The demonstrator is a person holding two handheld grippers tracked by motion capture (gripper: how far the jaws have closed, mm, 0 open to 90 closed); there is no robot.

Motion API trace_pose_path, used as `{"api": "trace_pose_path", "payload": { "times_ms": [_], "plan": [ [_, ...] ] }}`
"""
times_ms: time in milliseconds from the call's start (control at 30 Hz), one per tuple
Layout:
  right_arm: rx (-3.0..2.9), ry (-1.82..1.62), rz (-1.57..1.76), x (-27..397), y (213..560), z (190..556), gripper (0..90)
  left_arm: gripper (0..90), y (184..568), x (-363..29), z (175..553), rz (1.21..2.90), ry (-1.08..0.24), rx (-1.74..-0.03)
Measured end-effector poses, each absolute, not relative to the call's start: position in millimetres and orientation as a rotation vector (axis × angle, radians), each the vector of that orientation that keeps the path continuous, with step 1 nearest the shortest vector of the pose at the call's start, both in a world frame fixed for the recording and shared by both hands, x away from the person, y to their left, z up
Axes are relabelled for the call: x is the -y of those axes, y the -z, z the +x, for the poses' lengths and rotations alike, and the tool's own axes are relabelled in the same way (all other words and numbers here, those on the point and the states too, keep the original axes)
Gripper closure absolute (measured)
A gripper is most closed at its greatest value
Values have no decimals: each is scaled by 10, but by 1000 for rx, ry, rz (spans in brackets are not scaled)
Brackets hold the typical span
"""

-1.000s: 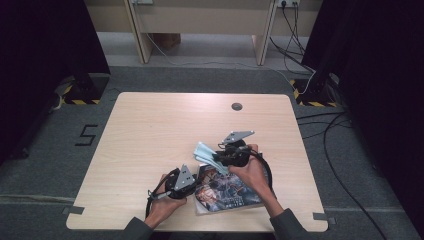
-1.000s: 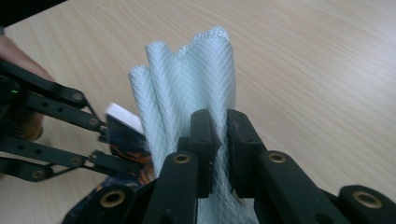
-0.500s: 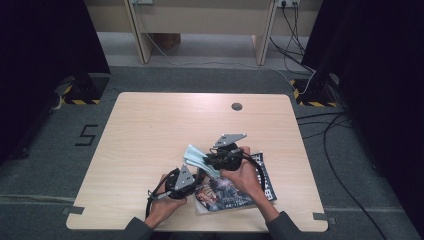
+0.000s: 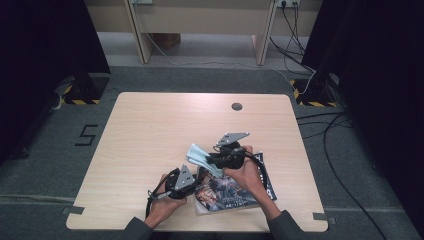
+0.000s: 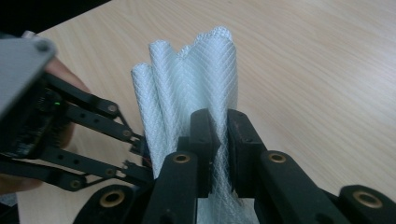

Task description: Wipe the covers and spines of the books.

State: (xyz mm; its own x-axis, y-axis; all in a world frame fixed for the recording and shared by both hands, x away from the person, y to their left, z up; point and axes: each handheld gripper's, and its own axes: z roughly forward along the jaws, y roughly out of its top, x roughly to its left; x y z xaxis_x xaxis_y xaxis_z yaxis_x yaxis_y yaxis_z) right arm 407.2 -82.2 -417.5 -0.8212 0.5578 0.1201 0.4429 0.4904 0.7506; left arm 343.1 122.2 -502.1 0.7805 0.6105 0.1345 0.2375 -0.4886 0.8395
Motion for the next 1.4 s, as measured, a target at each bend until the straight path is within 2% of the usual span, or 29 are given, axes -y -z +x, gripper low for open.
{"api": "trace_pose_path", "payload": {
  "times_ms": [367,667,1100,1400],
  "plan": [
    [-2540,-1161,994,1114,4278,4241,820,797,5012,-1221,3428,2081,-533,-627],
    [-2578,-1213,870,802,4160,4069,820,797,5012,-1218,3424,2078,-535,-626],
    [-2565,-1212,918,893,4207,4130,820,796,5014,-1217,3426,2078,-538,-627],
    [-2574,-1238,824,687,4128,3976,820,798,5015,-1217,3423,2082,-537,-626]
  ]
}}
